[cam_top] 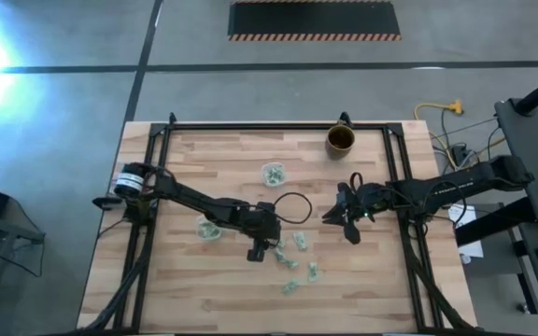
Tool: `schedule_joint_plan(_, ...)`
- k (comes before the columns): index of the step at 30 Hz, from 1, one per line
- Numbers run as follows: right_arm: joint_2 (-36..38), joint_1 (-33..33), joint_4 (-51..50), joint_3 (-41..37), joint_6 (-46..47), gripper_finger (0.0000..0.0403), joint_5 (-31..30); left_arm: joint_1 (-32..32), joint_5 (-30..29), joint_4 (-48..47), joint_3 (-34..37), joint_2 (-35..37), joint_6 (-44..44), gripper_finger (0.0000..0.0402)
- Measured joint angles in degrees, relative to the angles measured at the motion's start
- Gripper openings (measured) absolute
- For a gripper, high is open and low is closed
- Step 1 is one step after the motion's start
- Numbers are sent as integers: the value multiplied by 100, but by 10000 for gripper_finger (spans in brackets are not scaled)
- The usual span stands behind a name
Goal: Pick and place Stevia / Truvia into bins
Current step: Put the stevia packet into the bottom transparent container
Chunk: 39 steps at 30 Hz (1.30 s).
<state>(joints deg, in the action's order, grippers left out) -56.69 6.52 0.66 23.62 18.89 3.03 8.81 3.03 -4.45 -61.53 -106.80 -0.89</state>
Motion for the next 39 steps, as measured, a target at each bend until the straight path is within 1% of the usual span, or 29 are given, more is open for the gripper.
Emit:
schedule_joint_plan(11, 0, 0, 12, 0, 85, 59, 0, -112, -17, -2, -3, -9, -9, 144)
schedule_joint_plan(17, 0, -1, 17, 2, 78, 58, -4, -110, 9, 110, -73, -299, -7, 144)
schedule_joint_plan(22, 0, 0, 5, 0, 83, 57, -4, -128, 14, 116, -119, -334, 36, 140)
schedule_joint_plan(25, -6, 0, -3, -1, 86, 57, -4, -157, 17, 96, -119, -332, 44, 117)
schedule_joint_plan(27, -7, 0, 7, -2, 95, 57, -4, -167, 17, 70, -119, -330, 55, 89)
schedule_joint_plan(31, -7, 0, 3, -2, 105, 57, -5, -174, 15, 37, -120, -306, 219, 18)
schedule_joint_plan(32, -7, 0, 3, -2, 103, 57, -4, -174, 17, 37, -120, -296, 303, 10)
schedule_joint_plan(35, -7, 0, 3, -2, 82, 57, -13, -174, -5, -2, -130, -174, 436, 12)
schedule_joint_plan(39, -7, -2, 4, -2, 70, 57, -38, -174, -122, 5, -169, 239, 504, 6)
